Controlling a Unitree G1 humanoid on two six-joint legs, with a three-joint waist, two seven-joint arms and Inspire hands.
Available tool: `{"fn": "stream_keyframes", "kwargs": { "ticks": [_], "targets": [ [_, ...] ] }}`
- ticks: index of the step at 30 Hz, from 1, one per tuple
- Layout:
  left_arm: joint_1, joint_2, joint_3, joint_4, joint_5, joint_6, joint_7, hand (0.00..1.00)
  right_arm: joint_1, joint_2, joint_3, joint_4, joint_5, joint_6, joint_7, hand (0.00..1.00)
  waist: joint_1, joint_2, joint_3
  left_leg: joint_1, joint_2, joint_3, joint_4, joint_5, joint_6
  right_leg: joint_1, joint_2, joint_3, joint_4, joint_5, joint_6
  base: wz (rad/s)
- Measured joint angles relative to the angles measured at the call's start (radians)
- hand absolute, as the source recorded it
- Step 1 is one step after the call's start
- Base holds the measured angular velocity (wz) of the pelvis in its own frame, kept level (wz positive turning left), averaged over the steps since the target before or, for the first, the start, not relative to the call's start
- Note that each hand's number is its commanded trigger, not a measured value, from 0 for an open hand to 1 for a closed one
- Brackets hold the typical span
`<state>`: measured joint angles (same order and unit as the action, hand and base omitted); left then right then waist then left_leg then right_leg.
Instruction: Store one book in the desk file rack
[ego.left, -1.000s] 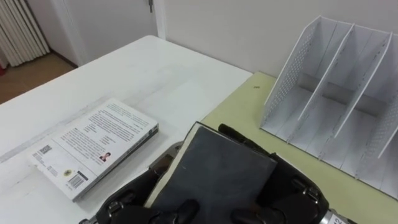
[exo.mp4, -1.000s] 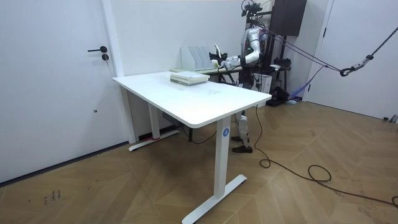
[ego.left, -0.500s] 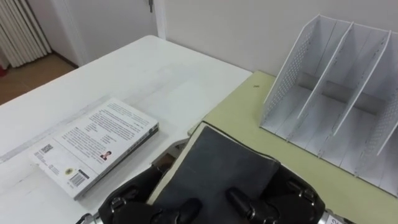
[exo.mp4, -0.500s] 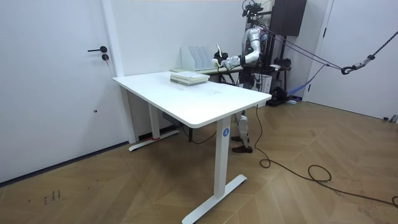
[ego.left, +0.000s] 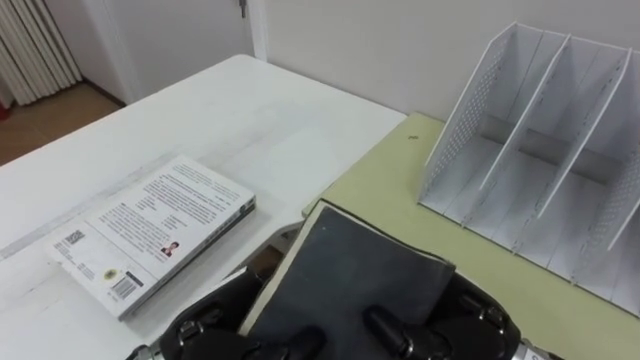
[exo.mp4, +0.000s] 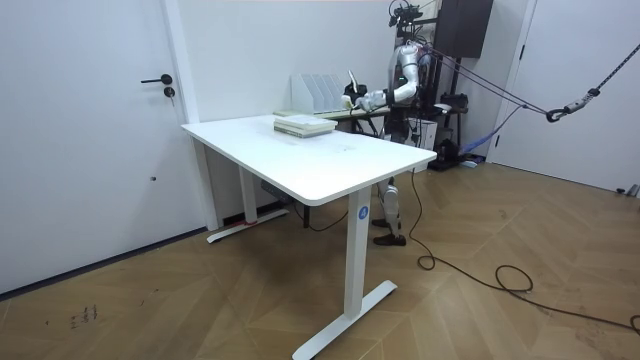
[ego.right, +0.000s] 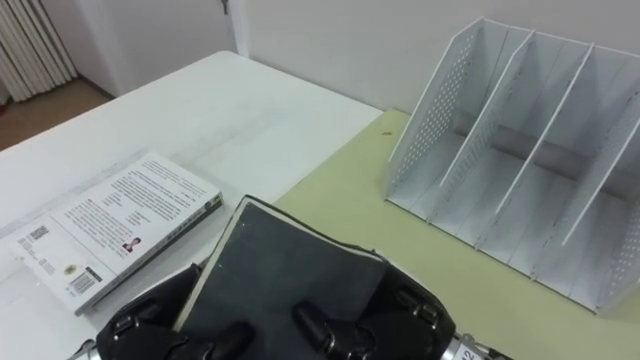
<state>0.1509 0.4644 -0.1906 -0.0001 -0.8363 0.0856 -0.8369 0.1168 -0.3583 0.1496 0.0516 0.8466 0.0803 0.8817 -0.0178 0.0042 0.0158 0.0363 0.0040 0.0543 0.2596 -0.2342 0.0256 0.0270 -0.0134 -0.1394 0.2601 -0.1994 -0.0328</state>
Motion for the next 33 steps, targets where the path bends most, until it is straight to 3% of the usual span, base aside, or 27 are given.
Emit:
{"fn": "stream_keyframes", "kwargs": {
  "ticks": [10, 16, 25, 29, 33],
  "targets": [
    [0.008, -0.003, -0.001, 0.011, 0.009, 0.000, 0.001, 0.00, 0.005, -0.042, 0.001, 0.000, -0.022, 0.009, -0.034, 1.00, -0.001, -0.001, -0.0011, 0.016, 0.000, 0.001, -0.003, 0.000, 0.000, 0.014, -0.001, -0.001, -0.005, 0.000, 0.000, 0.00],
    [0.012, -0.004, -0.017, 0.119, 0.076, 0.002, 0.029, 0.00, 0.005, -0.046, 0.001, 0.000, -0.067, 0.009, -0.081, 1.00, -0.003, 0.003, -0.0004, 0.021, 0.000, 0.000, -0.011, 0.000, 0.000, 0.023, 0.001, -0.009, -0.020, 0.001, 0.000, 0.02],
    [0.022, -0.009, -0.062, 0.269, 0.173, -0.001, 0.060, 0.00, 0.002, -0.047, -0.015, -0.004, -0.067, 0.008, -0.161, 1.00, -0.007, 0.001, -0.0056, 0.026, -0.001, 0.004, -0.013, 0.000, 0.000, 0.026, -0.001, -0.014, -0.017, 0.000, 0.000, -0.01],
    [0.066, -0.022, -0.066, 0.301, 0.205, 0.000, 0.093, 0.00, 0.002, -0.045, -0.039, -0.051, -0.082, 0.008, -0.212, 1.00, -0.017, -0.003, -0.0074, 0.033, 0.000, 0.025, -0.021, 0.001, 0.000, 0.023, -0.001, 0.000, -0.015, 0.000, 0.001, -0.09],
    [0.070, -0.061, -0.068, 0.397, 0.267, -0.008, 0.123, 0.00, -0.009, -0.023, -0.078, -0.091, -0.173, -0.004, -0.299, 1.00, -0.028, -0.011, -0.0070, 0.046, 0.000, 0.029, -0.024, 0.001, 0.000, 0.028, 0.000, 0.002, -0.015, -0.001, 0.002, -0.03]
  ]
}}
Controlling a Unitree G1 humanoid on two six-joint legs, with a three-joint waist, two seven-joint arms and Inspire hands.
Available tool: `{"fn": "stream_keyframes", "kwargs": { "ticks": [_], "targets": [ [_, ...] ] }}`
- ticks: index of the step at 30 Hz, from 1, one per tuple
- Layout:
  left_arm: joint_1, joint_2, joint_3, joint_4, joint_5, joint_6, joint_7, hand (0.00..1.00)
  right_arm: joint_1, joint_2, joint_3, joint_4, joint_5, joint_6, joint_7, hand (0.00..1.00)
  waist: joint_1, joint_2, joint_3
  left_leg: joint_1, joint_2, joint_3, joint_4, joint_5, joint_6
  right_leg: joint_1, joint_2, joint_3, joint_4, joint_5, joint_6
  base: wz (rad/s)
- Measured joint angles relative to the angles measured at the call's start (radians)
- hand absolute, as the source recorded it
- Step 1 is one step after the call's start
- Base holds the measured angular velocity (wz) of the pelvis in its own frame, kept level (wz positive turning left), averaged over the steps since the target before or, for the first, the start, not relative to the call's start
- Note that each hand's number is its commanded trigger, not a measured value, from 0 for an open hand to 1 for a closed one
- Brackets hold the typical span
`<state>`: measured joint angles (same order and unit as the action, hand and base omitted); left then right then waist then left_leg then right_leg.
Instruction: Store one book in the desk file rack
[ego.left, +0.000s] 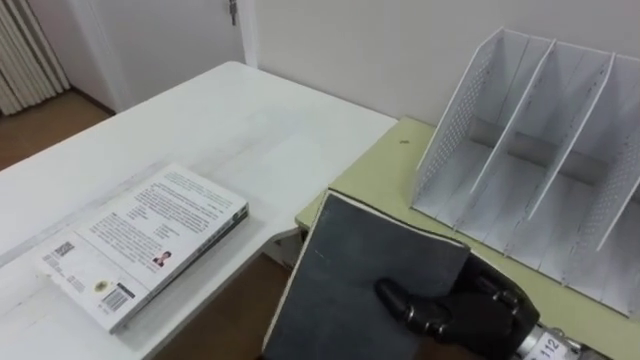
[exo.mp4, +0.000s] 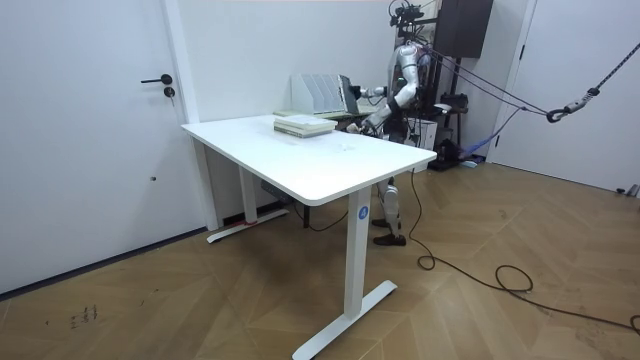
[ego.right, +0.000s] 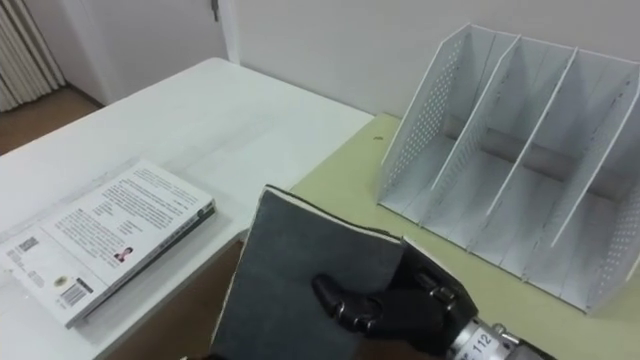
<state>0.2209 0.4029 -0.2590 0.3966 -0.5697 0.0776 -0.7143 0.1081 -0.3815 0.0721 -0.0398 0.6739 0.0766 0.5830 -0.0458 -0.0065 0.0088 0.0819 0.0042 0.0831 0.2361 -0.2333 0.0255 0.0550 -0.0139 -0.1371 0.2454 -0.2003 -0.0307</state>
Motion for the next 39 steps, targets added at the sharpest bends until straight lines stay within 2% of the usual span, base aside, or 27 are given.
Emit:
{"fn": "stream_keyframes", "kwargs": {
  "ticks": [4, 7, 9, 12, 15, 18, 21, 24, 26, 28, 29, 32, 34, 39],
  "targets": [
    [0.018, -0.030, -0.001, 0.068, 0.057, -0.002, 0.057, 0.00, -0.011, 0.016, -0.023, -0.061, -0.181, -0.002, -0.128, 1.00, -0.007, -0.007, 0.0030, -0.002, -0.001, 0.010, -0.007, 0.000, 0.000, -0.004, 0.004, 0.015, -0.002, 0.000, 0.000, -0.09],
    [0.037, -0.042, -0.007, 0.102, 0.060, -0.029, 0.099, 0.00, -0.011, 0.040, -0.026, -0.110, -0.278, -0.017, -0.244, 1.00, -0.006, -0.007, 0.0006, 0.000, -0.001, 0.018, -0.014, 0.000, 0.000, -0.004, 0.013, 0.028, -0.004, 0.000, 0.000, -0.08],
    [0.042, -0.064, -0.013, 0.163, 0.063, -0.052, 0.130, 0.00, -0.011, 0.070, -0.027, -0.142, -0.336, -0.042, -0.332, 1.00, -0.004, -0.003, -0.0019, 0.005, -0.001, 0.021, -0.015, 0.000, 0.000, -0.003, 0.015, 0.031, -0.006, 0.002, -0.001, -0.04],
    [0.046, -0.094, -0.018, 0.229, 0.062, -0.066, 0.159, 0.00, -0.014, 0.104, -0.026, -0.164, -0.415, -0.070, -0.447, 1.00, 0.001, -0.003, -0.0022, 0.012, 0.001, 0.032, -0.017, 0.000, 0.000, 0.000, 0.017, 0.041, -0.007, 0.002, -0.001, -0.09],
    [0.046, -0.118, -0.018, 0.298, 0.062, -0.100, 0.179, 0.00, -0.021, 0.110, -0.027, -0.174, -0.475, -0.085, -0.529, 1.00, 0.001, 0.000, -0.0020, 0.018, 0.001, 0.047, -0.023, 0.000, 0.000, 0.003, 0.017, 0.038, -0.008, 0.002, -0.001, -0.03],
    [0.046, -0.135, -0.005, 0.395, 0.059, -0.129, 0.215, 0.00, -0.021, 0.140, -0.033, -0.205, -0.515, -0.124, -0.662, 1.00, -0.001, 0.003, -0.0018, 0.015, 0.001, 0.047, -0.030, 0.000, 0.000, -0.002, 0.016, 0.029, -0.009, 0.002, -0.001, 0.03],
    [0.045, -0.157, 0.021, 0.454, 0.060, -0.150, 0.241, 0.00, -0.046, 0.146, -0.053, -0.218, -0.582, -0.151, -0.753, 1.00, 0.003, 0.008, -0.0041, 0.017, 0.000, 0.048, -0.031, 0.000, 0.000, -0.004, 0.016, 0.032, -0.015, 0.001, 0.000, 0.00],
    [0.047, -0.162, 0.029, 0.504, 0.062, -0.153, 0.264, 0.00, -0.079, 0.146, -0.078, -0.233, -0.607, -0.156, -0.827, 1.00, 0.001, 0.008, -0.0058, 0.018, 0.000, 0.047, -0.034, 0.000, 0.000, -0.003, 0.018, 0.032, -0.023, 0.003, 0.002, 0.00],
    [0.057, -0.167, 0.032, 0.532, 0.062, -0.154, 0.292, 0.00, -0.093, 0.147, -0.099, -0.255, -0.623, -0.185, -0.902, 1.00, 0.004, 0.009, -0.0065, 0.018, 0.000, 0.046, -0.037, 0.000, 0.000, -0.002, 0.019, 0.031, -0.022, 0.003, 0.001, 0.00],
    [0.057, -0.177, 0.046, 0.555, 0.062, -0.155, 0.304, 0.00, -0.103, 0.147, -0.100, -0.266, -0.640, -0.198, -0.948, 1.00, 0.010, 0.009, -0.0067, 0.018, 0.000, 0.047, -0.038, 0.000, 0.000, -0.003, 0.019, 0.031, -0.022, 0.003, 0.001, 0.00],
    [0.055, -0.188, 0.058, 0.580, 0.061, -0.168, 0.314, 0.00, -0.106, 0.147, -0.100, -0.269, -0.640, -0.206, -0.969, 1.00, 0.012, 0.007, -0.0077, 0.018, 0.000, 0.047, -0.038, 0.000, 0.000, -0.003, 0.019, 0.031, -0.023, 0.003, 0.001, 0.00],
    [0.044, -0.195, 0.066, 0.625, 0.060, -0.189, 0.333, 0.00, -0.107, 0.147, -0.105, -0.270, -0.644, -0.213, -1.018, 1.00, 0.022, -0.002, -0.0101, 0.016, 0.000, 0.047, -0.039, 0.000, -0.001, 0.001, 0.019, 0.025, -0.024, 0.003, 0.001, 0.00],
    [0.039, -0.204, 0.089, 0.651, 0.062, -0.196, 0.335, 0.00, -0.114, 0.147, -0.122, -0.270, -0.645, -0.213, -1.043, 1.00, 0.024, -0.007, -0.0081, 0.017, -0.001, 0.046, -0.040, 0.001, 0.000, 0.002, 0.018, 0.020, -0.024, 0.003, 0.001, 0.00],
    [0.038, -0.213, 0.131, 0.685, 0.057, -0.201, 0.340, 0.00, -0.165, 0.142, -0.185, -0.268, -0.642, -0.217, -1.146, 1.00, 0.024, -0.022, -0.0087, 0.020, -0.001, 0.037, -0.040, 0.001, 0.000, 0.011, 0.016, 0.002, -0.028, 0.003, 0.001, 0.03]
  ]
}}
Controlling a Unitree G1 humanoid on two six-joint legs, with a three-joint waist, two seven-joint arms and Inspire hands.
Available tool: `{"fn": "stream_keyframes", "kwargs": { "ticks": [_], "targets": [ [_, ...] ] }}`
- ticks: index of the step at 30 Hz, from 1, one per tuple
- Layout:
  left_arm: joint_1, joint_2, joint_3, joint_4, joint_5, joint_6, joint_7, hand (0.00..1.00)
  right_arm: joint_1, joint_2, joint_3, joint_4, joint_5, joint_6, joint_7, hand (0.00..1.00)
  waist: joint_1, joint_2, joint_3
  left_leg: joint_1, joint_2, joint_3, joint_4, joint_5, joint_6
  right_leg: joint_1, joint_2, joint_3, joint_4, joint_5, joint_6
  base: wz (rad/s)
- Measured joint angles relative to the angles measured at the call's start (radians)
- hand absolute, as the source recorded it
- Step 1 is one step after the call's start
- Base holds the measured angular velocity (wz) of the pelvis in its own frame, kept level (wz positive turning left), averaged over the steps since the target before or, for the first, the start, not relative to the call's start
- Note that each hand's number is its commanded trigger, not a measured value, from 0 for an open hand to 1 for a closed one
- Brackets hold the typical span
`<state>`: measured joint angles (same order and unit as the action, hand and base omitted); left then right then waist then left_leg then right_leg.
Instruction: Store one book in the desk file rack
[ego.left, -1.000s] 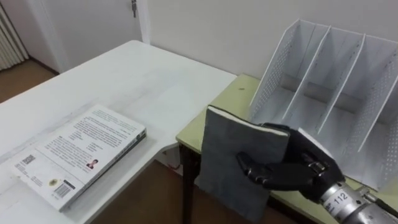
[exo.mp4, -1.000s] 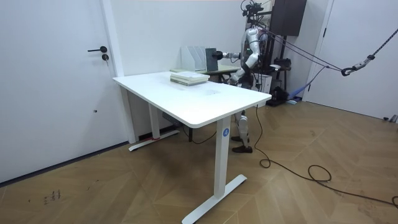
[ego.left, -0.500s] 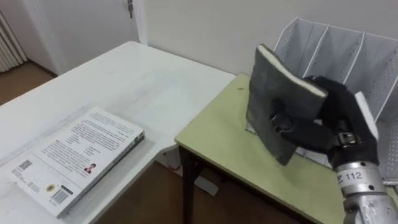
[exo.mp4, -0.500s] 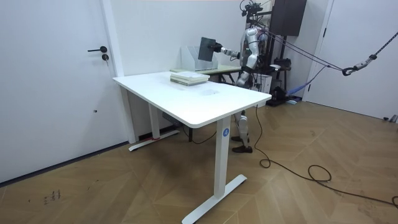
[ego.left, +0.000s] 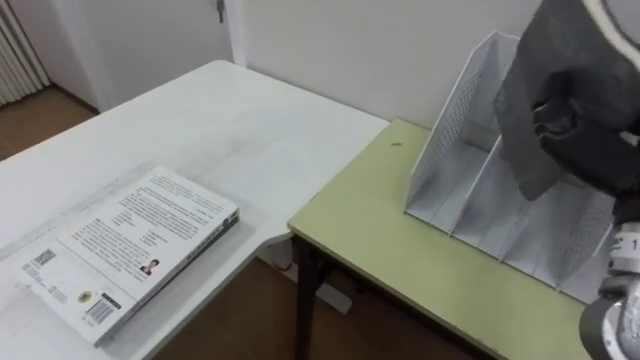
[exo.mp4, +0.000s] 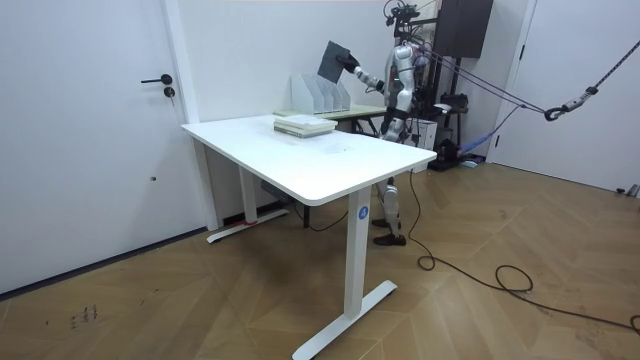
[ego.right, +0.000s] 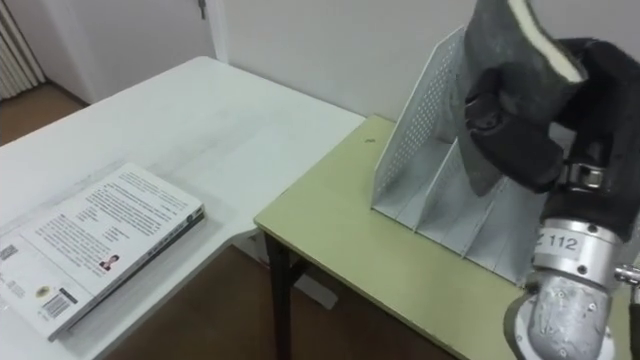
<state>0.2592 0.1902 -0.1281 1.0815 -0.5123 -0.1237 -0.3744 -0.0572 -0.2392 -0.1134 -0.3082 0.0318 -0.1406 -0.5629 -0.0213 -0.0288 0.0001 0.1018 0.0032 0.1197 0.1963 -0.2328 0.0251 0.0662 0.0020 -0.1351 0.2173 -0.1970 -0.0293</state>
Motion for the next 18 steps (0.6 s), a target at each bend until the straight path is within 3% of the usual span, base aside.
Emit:
{"fn": "stream_keyframes", "kwargs": {
  "ticks": [18],
  "targets": [
    [-0.007, -0.005, 0.020, 0.021, -0.007, 0.017, 0.039, 0.00, -0.021, 0.000, -0.038, 0.027, 0.006, 0.001, -0.102, 1.00, 0.004, -0.007, -0.0015, 0.017, -0.002, -0.010, -0.006, 0.000, -0.001, 0.018, 0.002, -0.005, -0.018, 0.000, 0.000, 0.01]
  ]
}}
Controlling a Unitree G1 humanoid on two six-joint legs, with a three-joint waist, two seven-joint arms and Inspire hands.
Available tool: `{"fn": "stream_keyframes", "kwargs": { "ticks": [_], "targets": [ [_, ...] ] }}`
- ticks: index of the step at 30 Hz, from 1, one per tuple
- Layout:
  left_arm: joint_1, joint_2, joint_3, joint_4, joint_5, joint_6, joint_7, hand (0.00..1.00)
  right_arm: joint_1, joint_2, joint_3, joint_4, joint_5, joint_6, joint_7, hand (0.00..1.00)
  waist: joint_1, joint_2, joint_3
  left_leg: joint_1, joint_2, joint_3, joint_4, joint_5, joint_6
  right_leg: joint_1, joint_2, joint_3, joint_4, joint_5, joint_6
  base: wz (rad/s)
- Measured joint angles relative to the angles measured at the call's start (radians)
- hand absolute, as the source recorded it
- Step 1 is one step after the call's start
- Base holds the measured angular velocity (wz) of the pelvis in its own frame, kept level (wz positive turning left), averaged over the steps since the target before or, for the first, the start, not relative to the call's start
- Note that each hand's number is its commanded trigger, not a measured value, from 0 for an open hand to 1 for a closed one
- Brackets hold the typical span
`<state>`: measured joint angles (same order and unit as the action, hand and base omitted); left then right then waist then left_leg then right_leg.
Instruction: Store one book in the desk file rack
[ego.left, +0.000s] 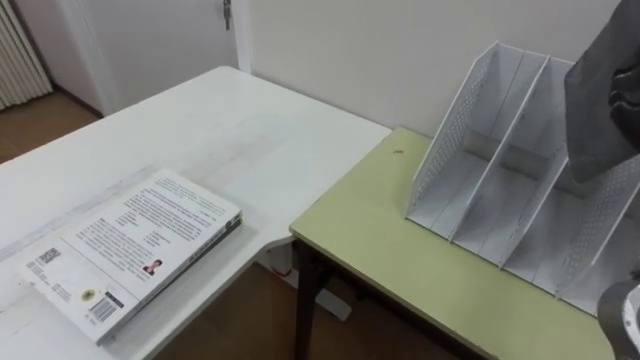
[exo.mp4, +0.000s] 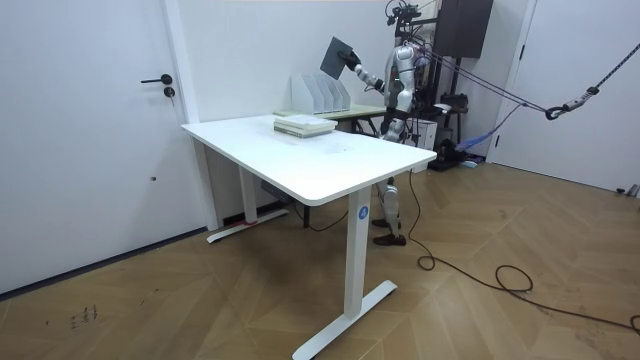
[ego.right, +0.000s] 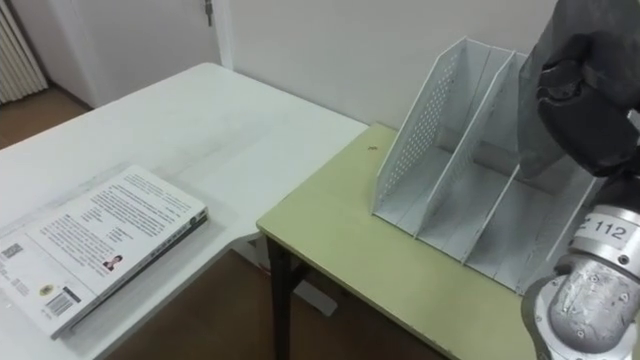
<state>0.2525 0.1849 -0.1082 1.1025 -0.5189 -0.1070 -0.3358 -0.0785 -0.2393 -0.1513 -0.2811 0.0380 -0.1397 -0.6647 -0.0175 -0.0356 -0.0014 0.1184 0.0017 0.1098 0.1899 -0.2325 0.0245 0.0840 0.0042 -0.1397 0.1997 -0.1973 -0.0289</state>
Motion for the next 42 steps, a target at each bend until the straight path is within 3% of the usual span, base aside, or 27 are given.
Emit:
{"fn": "stream_keyframes", "kwargs": {
  "ticks": [34, 42],
  "targets": [
    [-0.013, -0.009, 0.008, 0.021, 0.002, 0.015, 0.060, 0.00, 0.000, 0.000, 0.000, 0.026, 0.001, 0.000, -0.124, 1.00, -0.001, 0.011, -0.0035, -0.004, 0.001, 0.001, -0.003, 0.000, 0.000, 0.000, 0.003, 0.002, -0.013, 0.001, 0.000, 0.00],
    [-0.013, -0.009, 0.009, 0.017, 0.003, 0.028, 0.071, 0.00, 0.000, 0.000, -0.001, 0.040, 0.001, 0.000, -0.118, 1.00, -0.002, 0.012, -0.0085, -0.002, 0.001, 0.000, -0.003, 0.000, 0.000, 0.002, 0.002, 0.001, -0.012, 0.001, 0.000, 0.00]
  ]
}}
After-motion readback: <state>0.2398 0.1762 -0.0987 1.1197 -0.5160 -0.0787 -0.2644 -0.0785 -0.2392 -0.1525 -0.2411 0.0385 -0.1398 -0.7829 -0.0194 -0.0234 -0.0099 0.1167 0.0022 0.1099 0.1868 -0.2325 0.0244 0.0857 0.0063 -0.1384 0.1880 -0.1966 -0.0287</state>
